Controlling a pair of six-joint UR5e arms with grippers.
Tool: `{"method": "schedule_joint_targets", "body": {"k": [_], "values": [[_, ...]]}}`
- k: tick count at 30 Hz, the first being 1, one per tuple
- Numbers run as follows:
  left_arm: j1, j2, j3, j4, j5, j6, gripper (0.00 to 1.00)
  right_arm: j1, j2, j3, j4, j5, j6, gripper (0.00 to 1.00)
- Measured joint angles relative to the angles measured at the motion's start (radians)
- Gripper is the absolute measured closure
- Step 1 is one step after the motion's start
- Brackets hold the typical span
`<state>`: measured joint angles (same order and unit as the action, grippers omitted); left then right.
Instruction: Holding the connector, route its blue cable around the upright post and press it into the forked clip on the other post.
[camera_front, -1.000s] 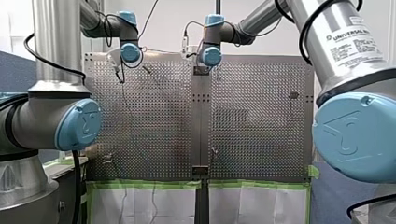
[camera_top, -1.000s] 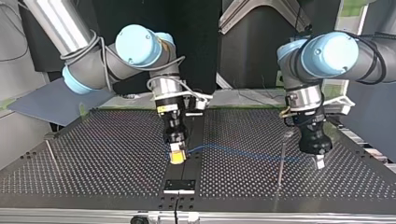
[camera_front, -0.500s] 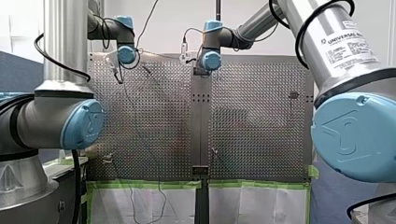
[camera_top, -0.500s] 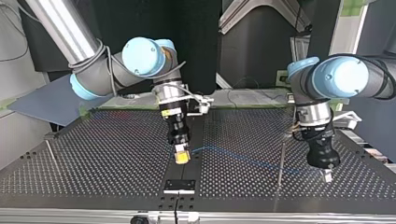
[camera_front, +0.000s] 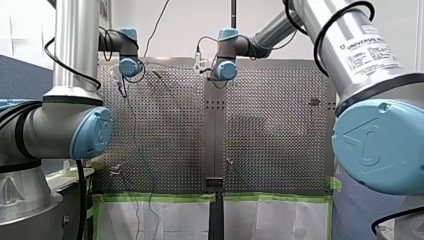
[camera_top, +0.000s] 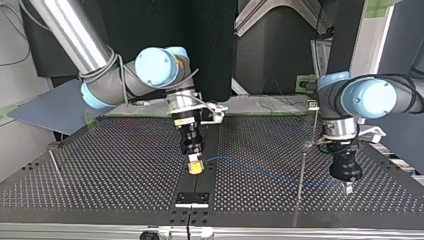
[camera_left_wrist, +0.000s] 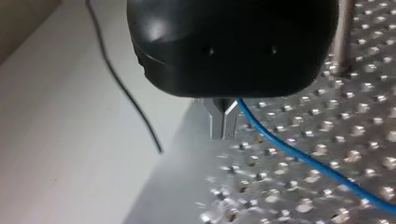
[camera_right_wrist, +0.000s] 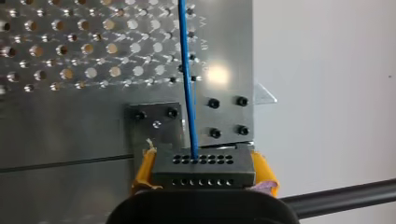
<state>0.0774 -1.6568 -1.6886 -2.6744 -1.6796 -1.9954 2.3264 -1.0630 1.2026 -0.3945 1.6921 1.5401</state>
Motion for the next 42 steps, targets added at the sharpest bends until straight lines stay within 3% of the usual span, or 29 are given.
{"method": "schedule_joint_targets", "body": {"k": [5, 14, 25, 33, 35, 36, 38, 39, 40, 41, 42], "values": [[0.001, -0.007, 0.0, 0.002, 0.03, -0.003, 0.98, -0.007, 0.023, 0.0, -0.003, -0.003, 0.003, 1.0], [0.001, -0.012, -0.012, 0.01, 0.036, -0.006, 0.98, -0.018, 0.044, 0.0, 0.002, -0.004, 0.01, 1.0], [-0.011, -0.088, -0.025, 0.036, 0.057, -0.021, 0.98, -0.02, 0.076, 0.001, 0.021, 0.001, 0.008, 1.0], [-0.018, -0.1, -0.026, 0.034, 0.058, -0.021, 0.89, -0.018, 0.107, 0.002, 0.057, 0.001, 0.002, 1.0], [-0.022, -0.1, -0.026, 0.034, 0.059, -0.02, 0.77, -0.015, 0.117, 0.002, 0.071, 0.001, -0.001, 1.0], [-0.024, -0.1, -0.027, 0.034, 0.059, -0.02, 0.77, -0.014, 0.122, 0.002, 0.076, 0.002, -0.002, 1.0], [-0.027, -0.1, -0.027, 0.033, 0.059, -0.02, 0.62, -0.012, 0.133, 0.002, 0.091, 0.003, -0.006, 1.0], [-0.029, -0.1, -0.027, 0.032, 0.059, -0.02, 0.62, -0.011, 0.138, 0.002, 0.097, 0.006, -0.008, 1.0], [-0.031, -0.1, -0.027, 0.03, 0.059, -0.02, 0.55, -0.01, 0.142, 0.002, 0.103, 0.008, -0.01, 1.0], [-0.033, -0.1, -0.026, 0.028, 0.058, -0.02, 0.4, -0.01, 0.147, 0.002, 0.109, 0.011, -0.012, 1.0], [-0.034, -0.1, -0.026, 0.026, 0.058, -0.02, 0.4, -0.009, 0.15, 0.002, 0.112, 0.013, -0.013, 1.0]]}}
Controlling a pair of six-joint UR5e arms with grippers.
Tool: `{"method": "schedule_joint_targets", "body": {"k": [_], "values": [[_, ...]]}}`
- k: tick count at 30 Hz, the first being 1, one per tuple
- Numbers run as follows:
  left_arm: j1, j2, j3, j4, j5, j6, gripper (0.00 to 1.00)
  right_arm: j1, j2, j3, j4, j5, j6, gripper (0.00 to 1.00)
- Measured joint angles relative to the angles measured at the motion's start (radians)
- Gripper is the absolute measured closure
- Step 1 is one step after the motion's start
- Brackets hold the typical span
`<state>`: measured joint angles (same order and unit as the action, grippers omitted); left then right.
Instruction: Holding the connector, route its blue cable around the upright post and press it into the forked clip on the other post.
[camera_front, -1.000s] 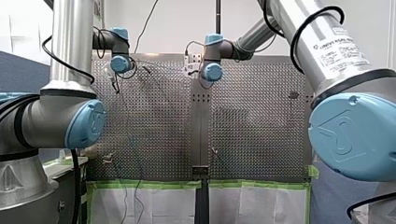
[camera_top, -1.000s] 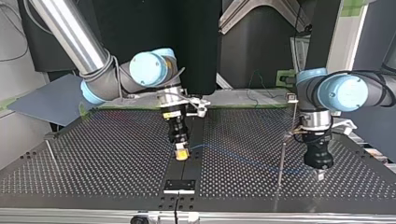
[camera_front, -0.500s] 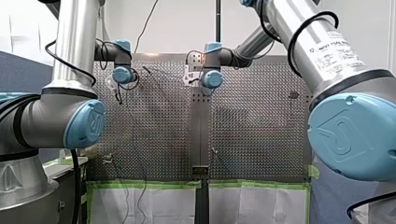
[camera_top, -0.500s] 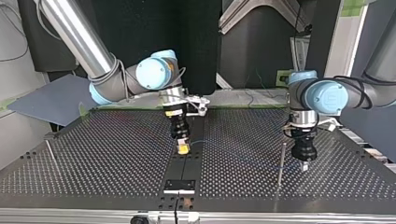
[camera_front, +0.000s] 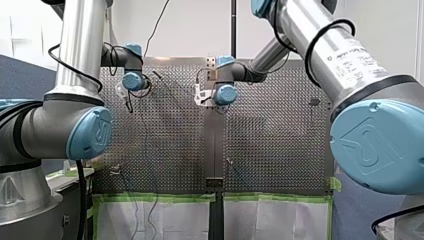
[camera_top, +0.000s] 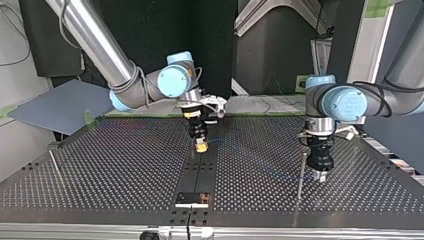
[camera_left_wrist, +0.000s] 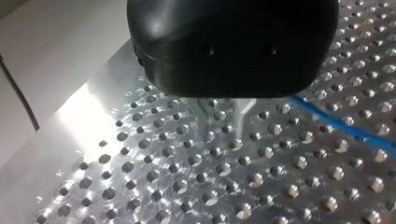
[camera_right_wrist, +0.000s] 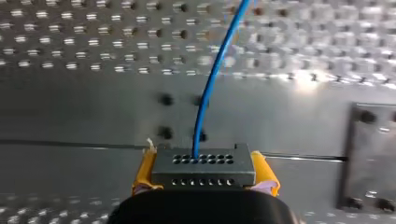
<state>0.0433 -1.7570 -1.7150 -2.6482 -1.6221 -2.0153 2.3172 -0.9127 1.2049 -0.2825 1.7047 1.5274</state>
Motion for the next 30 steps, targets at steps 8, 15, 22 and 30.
{"method": "schedule_joint_targets", "body": {"k": [8, 15, 22, 30], "values": [[-0.008, 0.0, -0.001, -0.013, 0.0, 0.003, 0.0, -0.001, 0.01, 0.031, -0.015, 0.01, 0.0, 1.0], [-0.008, -0.001, -0.001, -0.04, -0.026, 0.024, 0.0, -0.008, 0.011, 0.088, -0.07, 0.01, 0.011, 1.0], [-0.012, -0.004, -0.001, -0.051, -0.031, 0.029, 0.0, -0.023, 0.013, 0.145, -0.127, 0.01, 0.014, 1.0], [-0.024, -0.057, 0.0, -0.053, -0.024, 0.03, 0.0, -0.047, 0.015, 0.223, -0.205, 0.01, 0.029, 1.0]]}}
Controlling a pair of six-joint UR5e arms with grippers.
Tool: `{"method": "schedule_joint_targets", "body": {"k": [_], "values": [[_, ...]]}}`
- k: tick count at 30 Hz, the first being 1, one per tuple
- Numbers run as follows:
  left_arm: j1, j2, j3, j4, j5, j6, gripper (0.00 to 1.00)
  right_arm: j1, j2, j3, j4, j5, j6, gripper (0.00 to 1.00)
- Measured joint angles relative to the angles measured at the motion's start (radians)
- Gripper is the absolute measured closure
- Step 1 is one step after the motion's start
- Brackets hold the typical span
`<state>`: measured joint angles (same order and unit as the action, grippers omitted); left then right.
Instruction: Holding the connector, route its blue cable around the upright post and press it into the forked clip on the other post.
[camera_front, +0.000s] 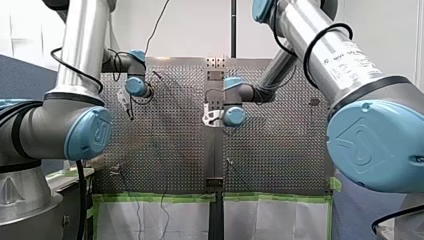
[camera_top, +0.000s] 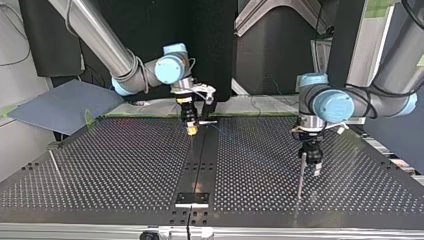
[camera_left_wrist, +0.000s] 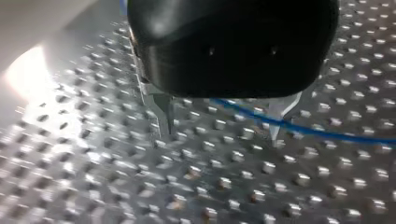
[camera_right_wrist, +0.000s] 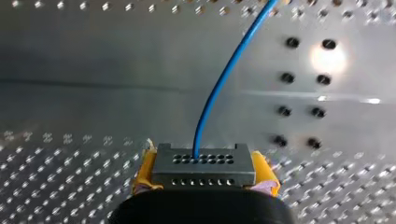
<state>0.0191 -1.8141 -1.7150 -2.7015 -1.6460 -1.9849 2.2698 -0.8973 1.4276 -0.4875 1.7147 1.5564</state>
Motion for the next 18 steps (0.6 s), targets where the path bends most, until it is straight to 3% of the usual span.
{"method": "schedule_joint_targets", "body": {"k": [4, 12, 18], "values": [[-0.003, -0.011, 0.0, 0.002, 0.0, 0.0, 0.0, -0.018, 0.001, 0.032, -0.033, 0.001, 0.013, 1.0], [-0.005, -0.013, 0.0, 0.003, 0.0, 0.0, 0.0, -0.063, 0.004, 0.1, -0.1, 0.002, 0.068, 1.0], [-0.006, -0.013, 0.0, 0.002, -0.001, 0.0, 0.0, -0.094, 0.006, 0.147, -0.147, 0.009, 0.092, 1.0]]}}
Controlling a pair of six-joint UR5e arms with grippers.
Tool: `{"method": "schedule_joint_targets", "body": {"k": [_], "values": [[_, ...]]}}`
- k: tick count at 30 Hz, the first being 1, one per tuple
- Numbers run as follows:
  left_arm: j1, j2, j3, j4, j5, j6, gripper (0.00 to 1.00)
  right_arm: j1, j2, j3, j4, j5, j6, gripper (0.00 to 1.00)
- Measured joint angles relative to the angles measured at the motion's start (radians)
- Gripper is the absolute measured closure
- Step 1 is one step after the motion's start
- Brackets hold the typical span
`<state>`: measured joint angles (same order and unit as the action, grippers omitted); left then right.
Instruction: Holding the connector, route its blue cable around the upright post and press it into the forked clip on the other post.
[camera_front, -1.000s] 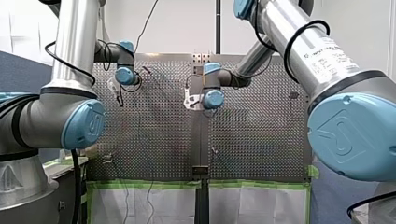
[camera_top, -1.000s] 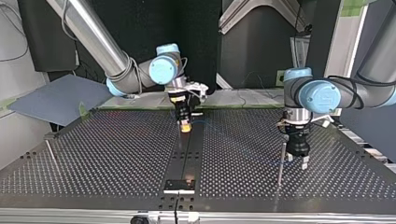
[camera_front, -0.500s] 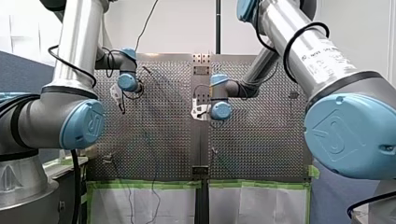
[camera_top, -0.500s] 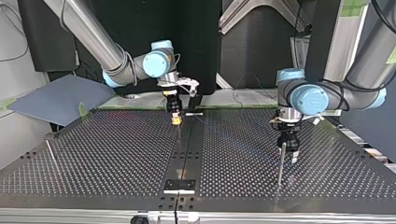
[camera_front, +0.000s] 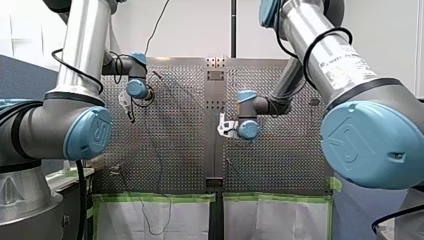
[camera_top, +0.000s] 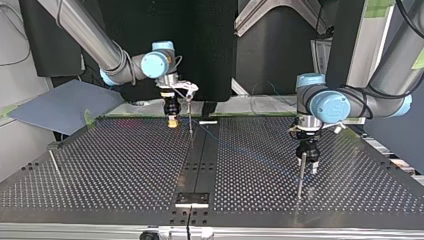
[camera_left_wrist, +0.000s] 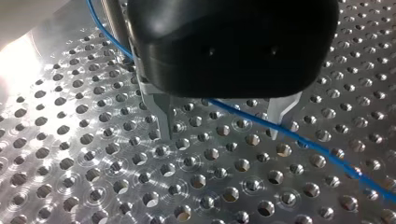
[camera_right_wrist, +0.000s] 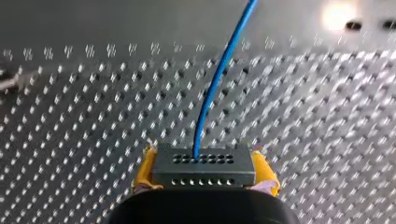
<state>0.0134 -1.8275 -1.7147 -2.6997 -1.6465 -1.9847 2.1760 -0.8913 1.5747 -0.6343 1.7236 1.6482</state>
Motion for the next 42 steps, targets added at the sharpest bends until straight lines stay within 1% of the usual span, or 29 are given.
{"method": "schedule_joint_targets", "body": {"k": [3, 7, 9, 14, 15, 17, 22, 26, 29, 33, 37, 42], "values": [[-0.001, 0.0, 0.0, -0.002, 0.0, 0.0, 0.0, -0.014, 0.0, 0.022, -0.022, 0.009, 0.01, 1.0], [-0.001, 0.0, 0.0, -0.003, 0.0, 0.0, 0.0, -0.033, 0.001, 0.054, -0.054, 0.035, 0.022, 1.0], [-0.001, 0.0, 0.0, -0.003, 0.0, 0.0, 0.0, -0.044, 0.002, 0.072, -0.073, 0.043, 0.036, 1.0], [-0.004, 0.0, 0.0, -0.003, 0.0, 0.0, 0.0, -0.067, 0.003, 0.116, -0.116, 0.048, 0.076, 1.0], [-0.004, 0.0, 0.0, -0.003, 0.0, 0.0, 0.0, -0.07, 0.003, 0.123, -0.123, 0.049, 0.082, 1.0], [-0.005, 0.0, 0.0, -0.003, 0.0, -0.001, 0.0, -0.078, 0.004, 0.14, -0.141, 0.051, 0.092, 1.0], [-0.007, 0.0, -0.001, -0.003, 0.0, -0.002, 0.0, -0.088, 0.009, 0.182, -0.183, 0.053, 0.105, 1.0], [-0.008, 0.0, 0.0, -0.003, -0.001, -0.002, 0.0, -0.109, 0.038, 0.222, -0.223, 0.065, 0.128, 1.0], [-0.008, 0.0, 0.0, -0.003, -0.001, -0.002, 0.0, -0.116, 0.063, 0.248, -0.248, 0.083, 0.135, 1.0], [-0.008, 0.0, 0.0, -0.003, -0.002, -0.002, 0.0, -0.125, 0.104, 0.29, -0.29, 0.113, 0.141, 1.0], [-0.008, 0.0, 0.0, -0.003, -0.003, -0.002, 0.0, -0.134, 0.143, 0.33, -0.33, 0.124, 0.143, 1.0], [-0.008, 0.0, 0.0, -0.003, -0.007, -0.002, 0.0, -0.144, 0.189, 0.368, -0.376, 0.127, 0.141, 1.0]]}}
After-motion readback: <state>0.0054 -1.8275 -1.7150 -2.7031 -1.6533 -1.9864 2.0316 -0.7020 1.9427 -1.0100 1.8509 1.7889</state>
